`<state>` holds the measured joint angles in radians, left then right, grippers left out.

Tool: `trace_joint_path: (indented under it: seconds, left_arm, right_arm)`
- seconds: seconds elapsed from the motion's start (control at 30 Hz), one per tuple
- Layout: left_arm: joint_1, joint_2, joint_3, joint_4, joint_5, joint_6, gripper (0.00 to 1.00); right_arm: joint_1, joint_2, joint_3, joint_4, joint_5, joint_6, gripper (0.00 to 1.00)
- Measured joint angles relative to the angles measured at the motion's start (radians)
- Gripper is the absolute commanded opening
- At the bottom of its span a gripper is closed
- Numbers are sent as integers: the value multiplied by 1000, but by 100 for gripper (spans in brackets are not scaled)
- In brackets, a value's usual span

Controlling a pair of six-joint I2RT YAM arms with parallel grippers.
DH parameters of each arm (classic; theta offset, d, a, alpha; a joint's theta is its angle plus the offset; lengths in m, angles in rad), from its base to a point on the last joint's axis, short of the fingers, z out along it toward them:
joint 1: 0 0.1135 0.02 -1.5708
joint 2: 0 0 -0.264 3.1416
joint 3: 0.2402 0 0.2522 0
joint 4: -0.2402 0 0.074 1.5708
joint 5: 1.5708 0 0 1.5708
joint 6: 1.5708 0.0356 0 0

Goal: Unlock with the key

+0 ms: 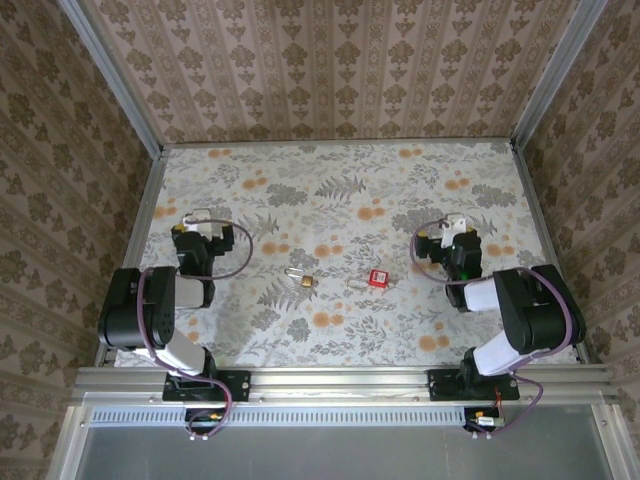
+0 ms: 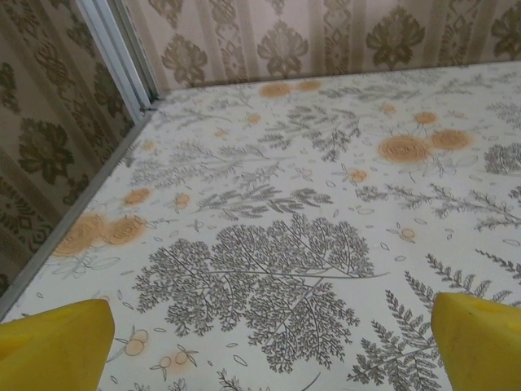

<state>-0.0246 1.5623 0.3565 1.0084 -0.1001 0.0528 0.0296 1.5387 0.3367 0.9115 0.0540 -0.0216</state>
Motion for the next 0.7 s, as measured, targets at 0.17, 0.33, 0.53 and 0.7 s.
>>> trace_joint_path:
  seconds: [0.17, 0.33, 0.53, 0.7]
  left_arm:
    - [0, 0, 25, -62, 56, 5, 100]
    - [0, 0, 25, -97, 78, 7, 100]
    - [0, 0, 25, -102, 83, 7, 100]
    - [0, 0, 25, -103, 83, 8, 100]
  right_arm:
    - [-40, 0, 68, -16, -17, 30, 100]
    - [-36, 0, 68, -48, -27, 37, 100]
    - [-35, 0, 68, -57, -29, 45, 100]
    - [-35, 0, 68, -59, -29, 45, 100]
